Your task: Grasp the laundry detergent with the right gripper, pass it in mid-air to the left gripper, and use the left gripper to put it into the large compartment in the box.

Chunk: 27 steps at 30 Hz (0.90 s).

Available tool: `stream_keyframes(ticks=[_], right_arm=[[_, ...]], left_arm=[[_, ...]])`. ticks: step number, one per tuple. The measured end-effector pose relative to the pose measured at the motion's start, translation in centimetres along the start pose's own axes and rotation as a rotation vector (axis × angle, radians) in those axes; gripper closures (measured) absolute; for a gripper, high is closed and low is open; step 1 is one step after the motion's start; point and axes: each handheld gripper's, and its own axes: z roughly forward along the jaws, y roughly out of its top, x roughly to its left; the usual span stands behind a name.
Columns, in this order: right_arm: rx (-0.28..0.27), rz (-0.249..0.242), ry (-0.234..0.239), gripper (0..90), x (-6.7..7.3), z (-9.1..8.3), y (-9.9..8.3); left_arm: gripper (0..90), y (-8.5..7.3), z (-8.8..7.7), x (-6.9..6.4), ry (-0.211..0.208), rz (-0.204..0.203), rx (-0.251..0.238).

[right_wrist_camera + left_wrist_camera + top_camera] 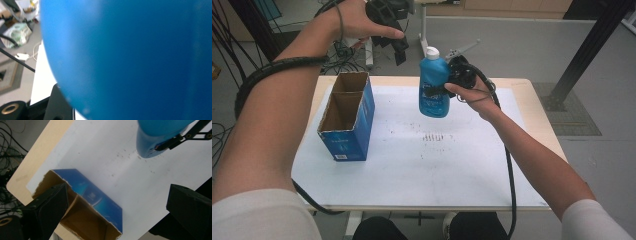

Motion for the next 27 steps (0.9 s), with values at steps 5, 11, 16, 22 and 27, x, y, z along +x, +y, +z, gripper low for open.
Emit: stream_keyframes(ticks=[5,11,16,22,27], right_arm=[[-0.001,-0.06,0.052,44.5,-0.2,2.7,0.4],[0.028,-0.127,0.091,44.4,0.6,4.7,0.1],[0.032,-0.165,0.111,44.5,1.2,5.2,0.2],[0.007,-0.173,0.141,44.4,2.3,5.8,0.0],[0.003,-0.178,0.144,44.4,3.3,6.2,-0.3]], left_arm=[[4.4,0.5,-0.1,-0.4,-0.008,0.063,-0.006],[4.7,0.5,0.5,-1.4,0.02,0.144,-0.01],[4.7,0.3,1.2,-2.0,0.018,0.168,0.003],[4.5,0.0,2.2,-2.9,0.003,0.202,0.043],[4.4,-0.2,2.8,-3.7,-0.002,0.233,0.057]])
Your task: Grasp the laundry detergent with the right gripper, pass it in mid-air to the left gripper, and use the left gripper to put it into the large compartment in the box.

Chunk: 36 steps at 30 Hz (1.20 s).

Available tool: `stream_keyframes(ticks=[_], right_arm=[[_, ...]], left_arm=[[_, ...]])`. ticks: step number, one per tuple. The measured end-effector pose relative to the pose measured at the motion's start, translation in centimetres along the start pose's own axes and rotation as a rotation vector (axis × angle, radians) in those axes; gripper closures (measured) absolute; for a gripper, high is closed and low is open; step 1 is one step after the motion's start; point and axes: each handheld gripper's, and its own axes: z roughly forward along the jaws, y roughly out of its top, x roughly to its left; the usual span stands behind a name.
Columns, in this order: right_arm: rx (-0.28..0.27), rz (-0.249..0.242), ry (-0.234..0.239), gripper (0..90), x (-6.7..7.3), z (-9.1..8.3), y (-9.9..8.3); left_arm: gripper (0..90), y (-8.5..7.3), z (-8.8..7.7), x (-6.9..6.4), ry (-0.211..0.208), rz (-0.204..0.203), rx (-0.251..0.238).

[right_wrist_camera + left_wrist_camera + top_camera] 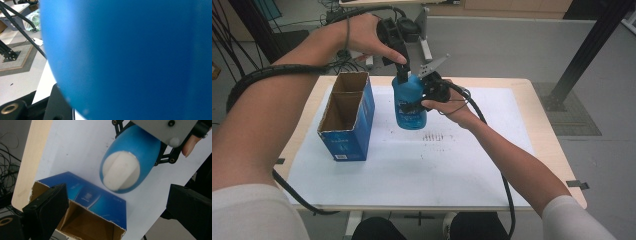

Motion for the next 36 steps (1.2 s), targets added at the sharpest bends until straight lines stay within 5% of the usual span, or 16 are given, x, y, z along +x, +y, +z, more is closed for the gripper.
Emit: stream_keyframes(ticks=[11,22,36], right_arm=[[-0.021,-0.012,0.014,44.4,1.3,0.7,-0.4],[-0.037,-0.032,0.07,44.4,2.7,1.9,-1.1],[-0.05,-0.057,0.058,44.4,3.0,1.2,-1.2]], left_arm=[[4.5,0.0,1.6,-1.7,-0.017,0.075,0.056],[4.6,-0.3,3.9,-2.7,-0.05,0.104,0.083],[4.6,0.1,4.4,-3.4,-0.063,0.126,0.073]])
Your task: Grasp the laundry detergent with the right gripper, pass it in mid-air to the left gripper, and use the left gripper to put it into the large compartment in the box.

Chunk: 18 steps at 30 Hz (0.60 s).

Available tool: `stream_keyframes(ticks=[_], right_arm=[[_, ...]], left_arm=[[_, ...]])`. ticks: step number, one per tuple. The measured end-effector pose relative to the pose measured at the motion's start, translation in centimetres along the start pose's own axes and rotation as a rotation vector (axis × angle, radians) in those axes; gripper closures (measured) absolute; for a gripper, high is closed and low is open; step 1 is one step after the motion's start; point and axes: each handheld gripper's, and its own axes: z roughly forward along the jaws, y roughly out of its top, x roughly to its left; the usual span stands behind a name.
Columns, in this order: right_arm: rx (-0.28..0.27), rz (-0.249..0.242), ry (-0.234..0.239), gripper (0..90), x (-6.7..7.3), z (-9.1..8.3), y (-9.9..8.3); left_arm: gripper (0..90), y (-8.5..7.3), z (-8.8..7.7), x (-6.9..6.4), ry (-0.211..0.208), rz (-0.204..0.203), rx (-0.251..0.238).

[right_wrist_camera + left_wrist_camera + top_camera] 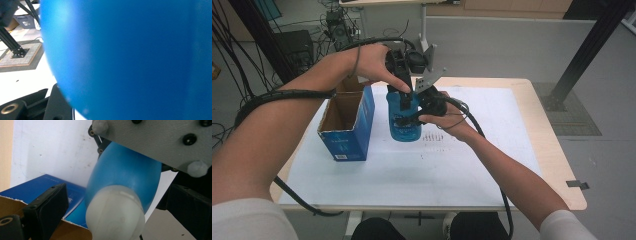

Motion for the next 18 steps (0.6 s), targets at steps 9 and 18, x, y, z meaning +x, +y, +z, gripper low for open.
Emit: stream_keyframes(ticks=[9,18], right_arm=[[-0.01,-0.004,0.004,44.3,0.23,-0.29,0.21],[-0.031,-0.034,0.004,44.3,0.32,-0.62,0.44]], left_arm=[[4.7,0.08,0.08,-0.29,0.003,0.008,0.001],[4.8,0.21,0.2,-0.44,-0.005,0.02,-0.005]])
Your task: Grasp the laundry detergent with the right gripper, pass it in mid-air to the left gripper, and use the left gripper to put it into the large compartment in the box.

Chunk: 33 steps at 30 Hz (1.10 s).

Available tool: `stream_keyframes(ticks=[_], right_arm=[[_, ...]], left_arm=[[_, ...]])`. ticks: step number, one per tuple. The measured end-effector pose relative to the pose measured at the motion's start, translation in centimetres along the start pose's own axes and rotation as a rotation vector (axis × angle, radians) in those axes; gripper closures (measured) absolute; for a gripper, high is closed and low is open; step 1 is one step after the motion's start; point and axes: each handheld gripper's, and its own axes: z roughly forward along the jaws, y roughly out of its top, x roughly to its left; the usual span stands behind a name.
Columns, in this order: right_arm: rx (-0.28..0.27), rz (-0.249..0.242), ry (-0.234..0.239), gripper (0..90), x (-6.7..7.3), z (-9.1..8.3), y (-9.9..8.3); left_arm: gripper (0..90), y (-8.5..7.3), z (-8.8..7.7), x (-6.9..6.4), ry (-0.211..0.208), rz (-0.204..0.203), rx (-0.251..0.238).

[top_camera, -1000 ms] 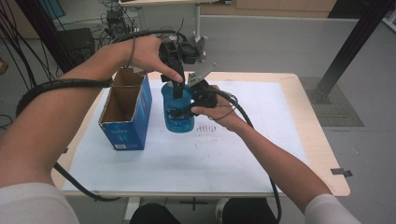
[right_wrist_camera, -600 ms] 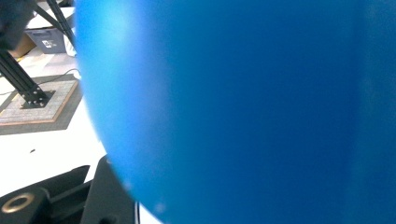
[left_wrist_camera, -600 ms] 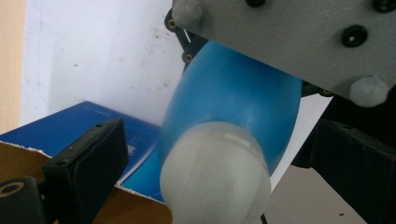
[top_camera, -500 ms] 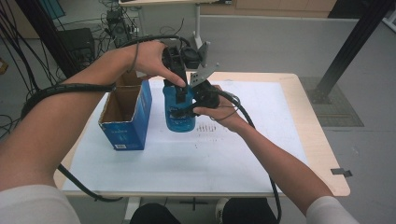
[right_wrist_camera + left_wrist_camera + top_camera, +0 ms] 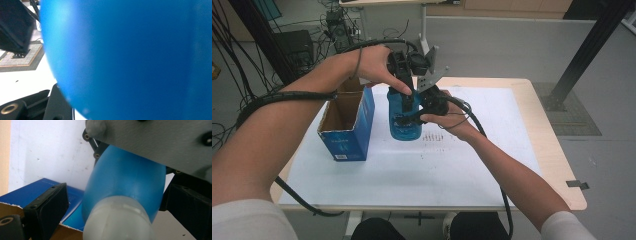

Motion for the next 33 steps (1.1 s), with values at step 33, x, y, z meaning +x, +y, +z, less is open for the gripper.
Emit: stream_keyframes(ticks=[33], right_arm=[[-0.008,-0.012,-0.005,44.3,0.13,0.07,0.31]], left_arm=[[4.9,-0.51,0.32,0.42,-0.016,0.004,-0.013]])
